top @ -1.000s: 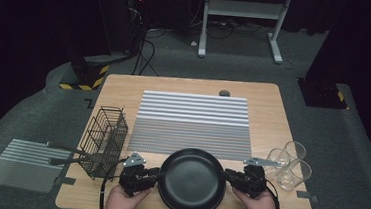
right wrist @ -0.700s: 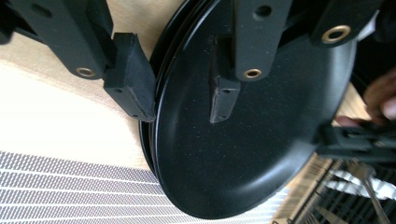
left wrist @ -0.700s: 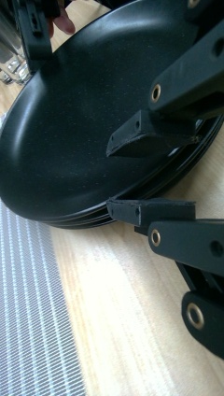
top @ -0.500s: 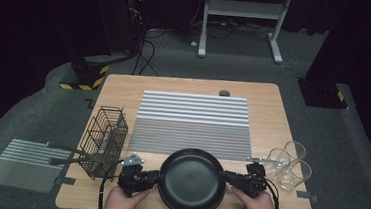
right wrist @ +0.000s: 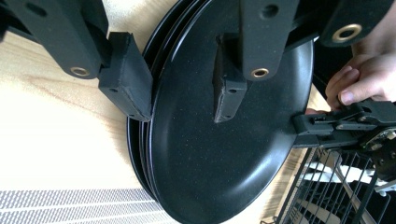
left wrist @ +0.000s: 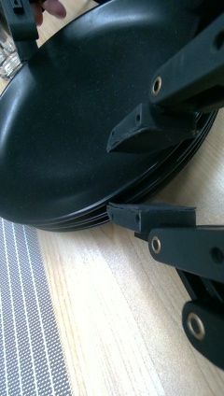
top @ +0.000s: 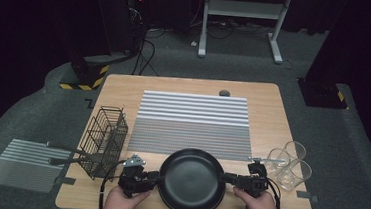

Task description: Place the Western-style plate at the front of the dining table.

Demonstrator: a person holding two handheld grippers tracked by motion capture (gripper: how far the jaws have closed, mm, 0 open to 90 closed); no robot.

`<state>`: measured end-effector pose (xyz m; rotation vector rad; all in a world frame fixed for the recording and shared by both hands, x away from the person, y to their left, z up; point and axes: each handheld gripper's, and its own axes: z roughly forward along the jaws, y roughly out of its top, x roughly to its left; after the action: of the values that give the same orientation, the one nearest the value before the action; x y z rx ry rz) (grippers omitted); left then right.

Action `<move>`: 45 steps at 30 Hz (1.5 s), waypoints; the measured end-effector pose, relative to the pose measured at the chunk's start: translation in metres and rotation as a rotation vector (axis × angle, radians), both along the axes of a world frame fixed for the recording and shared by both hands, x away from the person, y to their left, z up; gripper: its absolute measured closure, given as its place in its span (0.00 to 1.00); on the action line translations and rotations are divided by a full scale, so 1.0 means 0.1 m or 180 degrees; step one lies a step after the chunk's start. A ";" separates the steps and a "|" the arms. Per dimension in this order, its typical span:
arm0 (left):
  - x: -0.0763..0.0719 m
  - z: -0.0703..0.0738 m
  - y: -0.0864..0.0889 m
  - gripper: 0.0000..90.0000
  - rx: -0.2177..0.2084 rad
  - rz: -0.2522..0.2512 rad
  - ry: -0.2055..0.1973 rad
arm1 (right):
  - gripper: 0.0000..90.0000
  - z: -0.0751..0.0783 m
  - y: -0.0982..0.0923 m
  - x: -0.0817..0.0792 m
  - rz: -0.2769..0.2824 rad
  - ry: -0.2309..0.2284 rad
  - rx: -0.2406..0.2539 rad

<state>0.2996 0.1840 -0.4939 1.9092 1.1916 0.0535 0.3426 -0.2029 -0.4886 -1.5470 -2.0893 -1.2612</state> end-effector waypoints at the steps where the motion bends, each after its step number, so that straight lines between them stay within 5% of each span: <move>1: -0.01 0.00 0.00 0.70 -0.0019 0.0021 0.0015 | 0.64 0.01 0.01 -0.01 0.0029 -0.0055 -0.0029; 6: 0.00 0.00 0.00 0.69 -0.0028 0.0005 0.0029 | 0.61 0.02 0.04 -0.04 0.0025 -0.0130 -0.0100; 7: 0.00 0.00 0.01 0.69 -0.0028 -0.0009 0.0048 | 0.59 0.04 0.03 -0.02 0.0012 0.0032 -0.0032; 17: 0.00 0.00 0.01 0.69 -0.0024 0.0008 0.0094 | 0.58 0.03 -0.02 0.00 -0.0048 0.0300 0.0176; 45: 0.00 0.02 -0.01 0.71 0.0045 0.0077 0.0161 | 0.61 0.01 0.09 0.03 -0.0207 0.0307 0.0170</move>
<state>0.2996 0.1826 -0.4917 1.9187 1.2512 0.0267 0.3461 -0.1940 -0.4877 -1.6306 -1.9455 -1.2279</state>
